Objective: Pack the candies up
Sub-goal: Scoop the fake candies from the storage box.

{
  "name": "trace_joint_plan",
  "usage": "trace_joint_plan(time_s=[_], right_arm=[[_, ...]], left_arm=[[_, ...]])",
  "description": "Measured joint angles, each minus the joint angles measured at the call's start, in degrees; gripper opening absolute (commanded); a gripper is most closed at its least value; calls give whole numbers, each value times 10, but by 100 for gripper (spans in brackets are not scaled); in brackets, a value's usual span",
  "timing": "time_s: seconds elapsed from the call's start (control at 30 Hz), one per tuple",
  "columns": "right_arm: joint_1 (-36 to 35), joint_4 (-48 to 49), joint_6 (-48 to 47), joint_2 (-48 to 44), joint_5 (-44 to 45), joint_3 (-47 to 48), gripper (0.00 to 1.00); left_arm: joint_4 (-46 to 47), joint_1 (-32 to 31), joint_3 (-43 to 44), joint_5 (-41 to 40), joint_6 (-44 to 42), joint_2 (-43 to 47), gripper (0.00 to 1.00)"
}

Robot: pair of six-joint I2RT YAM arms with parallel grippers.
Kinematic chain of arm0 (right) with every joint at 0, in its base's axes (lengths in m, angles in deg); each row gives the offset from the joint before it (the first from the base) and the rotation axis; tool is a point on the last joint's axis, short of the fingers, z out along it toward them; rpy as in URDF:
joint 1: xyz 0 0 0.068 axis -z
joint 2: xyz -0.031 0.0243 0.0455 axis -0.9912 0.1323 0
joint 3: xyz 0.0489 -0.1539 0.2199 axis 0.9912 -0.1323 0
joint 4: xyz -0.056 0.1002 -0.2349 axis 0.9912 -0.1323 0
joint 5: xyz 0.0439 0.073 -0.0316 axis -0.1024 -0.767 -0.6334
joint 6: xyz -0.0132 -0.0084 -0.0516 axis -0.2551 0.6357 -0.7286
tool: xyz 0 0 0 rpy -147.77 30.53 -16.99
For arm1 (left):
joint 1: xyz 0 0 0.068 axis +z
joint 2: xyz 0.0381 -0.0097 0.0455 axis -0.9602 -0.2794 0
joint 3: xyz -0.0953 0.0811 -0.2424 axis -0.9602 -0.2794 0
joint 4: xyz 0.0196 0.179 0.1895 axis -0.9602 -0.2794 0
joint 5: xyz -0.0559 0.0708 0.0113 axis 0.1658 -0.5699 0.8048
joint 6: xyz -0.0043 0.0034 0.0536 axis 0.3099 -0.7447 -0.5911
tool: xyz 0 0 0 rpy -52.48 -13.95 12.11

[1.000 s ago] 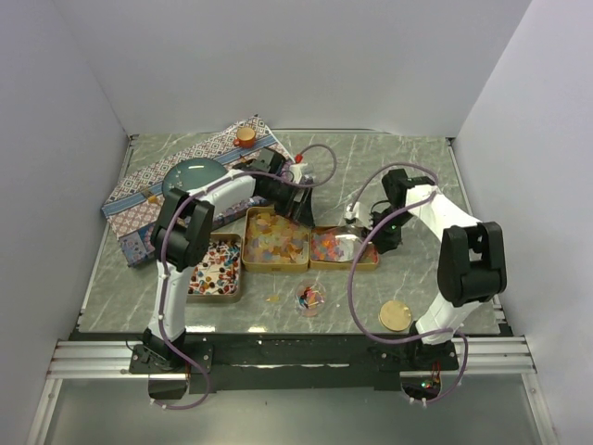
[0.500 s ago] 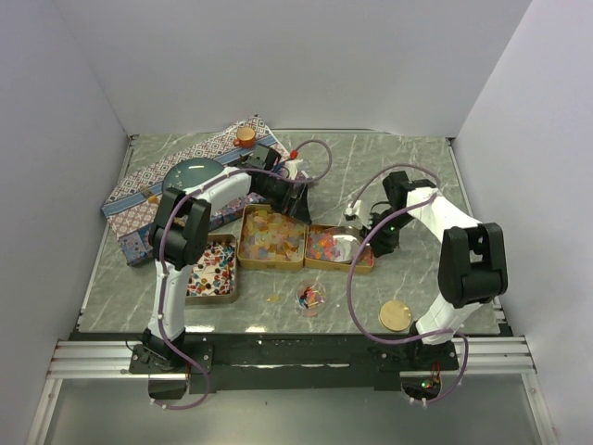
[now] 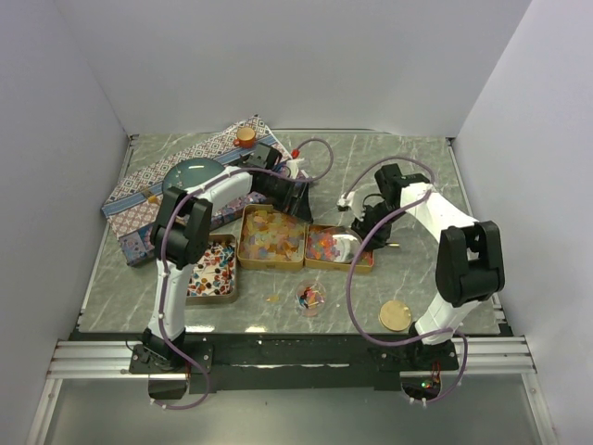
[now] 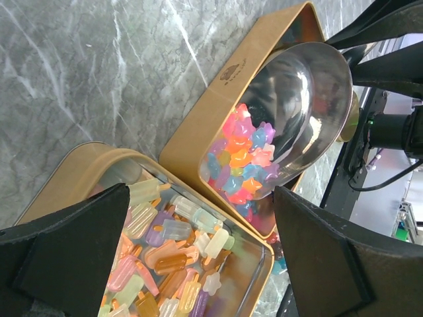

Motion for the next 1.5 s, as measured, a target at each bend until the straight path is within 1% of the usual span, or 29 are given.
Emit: trace_joint_plan(time_s=[0.07, 0.13, 0.37, 0.53, 0.63, 0.67, 0.7, 0.77, 0.8, 1.07, 1.5], right_arm=[[-4, 0, 0, 0, 4, 0, 38], [-8, 4, 0, 0, 7, -5, 37], [-16, 37, 12, 0, 17, -38, 40], [-17, 62, 28, -2, 19, -59, 40], [-18, 80, 32, -10, 19, -71, 28], [-18, 87, 33, -12, 18, -75, 16], [-18, 94, 34, -13, 14, -76, 10], [-19, 107, 42, -14, 9, -80, 1], [-19, 113, 45, -17, 7, -84, 0], [-18, 140, 49, -25, -10, -97, 0], [7, 202, 54, -56, -91, -151, 0]], left_arm=[[0, 0, 0, 0, 2, -1, 97], [1, -1, 0, 0, 3, -1, 97], [1, -1, 0, -1, 3, -1, 97], [1, -1, 0, -1, 3, -1, 97], [1, -1, 0, -2, 3, -1, 97], [1, -1, 0, -2, 3, -1, 97], [1, -1, 0, -3, 3, -1, 97], [0, -1, 0, -4, 2, -1, 97], [0, -1, 0, -4, 2, -1, 97], [-3, -2, 0, -8, -3, -1, 97], [-15, 1, 0, -7, -6, -1, 97]])
